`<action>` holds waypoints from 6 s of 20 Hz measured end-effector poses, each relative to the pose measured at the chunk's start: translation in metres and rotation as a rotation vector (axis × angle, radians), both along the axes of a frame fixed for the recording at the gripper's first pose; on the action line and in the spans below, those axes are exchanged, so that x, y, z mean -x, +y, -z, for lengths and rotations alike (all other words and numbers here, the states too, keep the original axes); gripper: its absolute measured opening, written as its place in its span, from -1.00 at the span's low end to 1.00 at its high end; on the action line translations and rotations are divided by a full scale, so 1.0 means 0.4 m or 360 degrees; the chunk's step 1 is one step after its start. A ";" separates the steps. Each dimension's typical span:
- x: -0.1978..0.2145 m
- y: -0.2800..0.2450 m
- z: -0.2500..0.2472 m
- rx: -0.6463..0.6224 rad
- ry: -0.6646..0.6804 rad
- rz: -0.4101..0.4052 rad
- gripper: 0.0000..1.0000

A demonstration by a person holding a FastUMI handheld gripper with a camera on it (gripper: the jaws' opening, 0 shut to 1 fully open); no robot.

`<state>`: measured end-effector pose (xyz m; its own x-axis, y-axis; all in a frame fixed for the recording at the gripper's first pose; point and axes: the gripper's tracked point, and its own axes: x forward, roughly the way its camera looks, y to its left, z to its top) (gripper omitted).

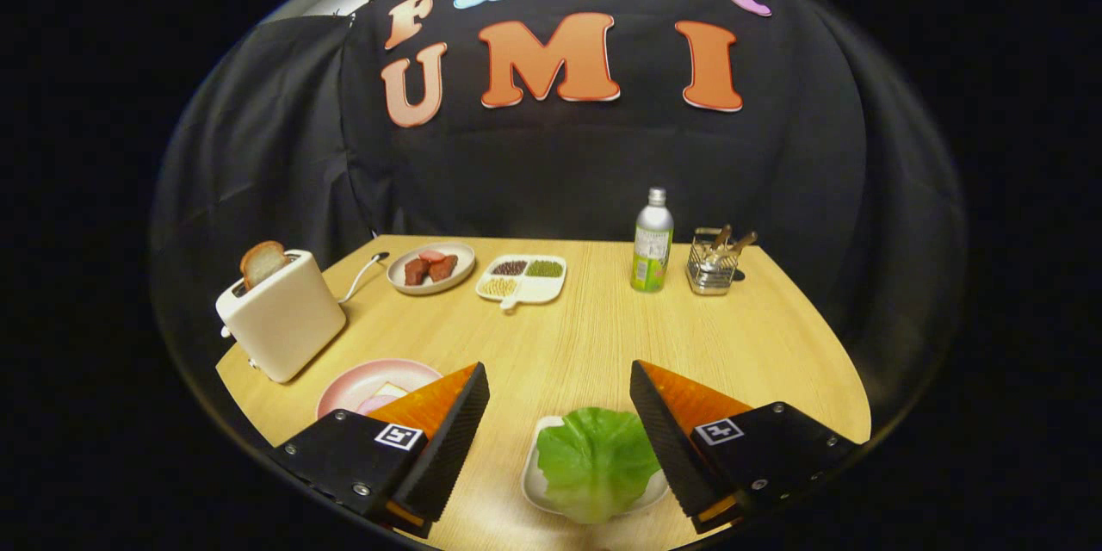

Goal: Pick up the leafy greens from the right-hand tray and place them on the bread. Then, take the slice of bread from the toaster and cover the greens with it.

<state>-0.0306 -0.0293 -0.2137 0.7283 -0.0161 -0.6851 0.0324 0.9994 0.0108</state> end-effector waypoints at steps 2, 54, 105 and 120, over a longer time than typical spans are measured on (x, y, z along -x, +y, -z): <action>0.024 -0.011 0.053 0.0000 0.0129 0.0024 0.98; 0.014 0.283 0.087 -0.0450 0.0254 -0.0258 -0.90; -0.236 0.946 -0.165 -0.0615 0.0347 -0.0665 0.89; -0.312 1.138 -0.091 -0.0608 0.0724 -0.0581 0.73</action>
<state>0.0942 0.4260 -0.1772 0.2808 0.4783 -0.8321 -0.2203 0.8760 0.4291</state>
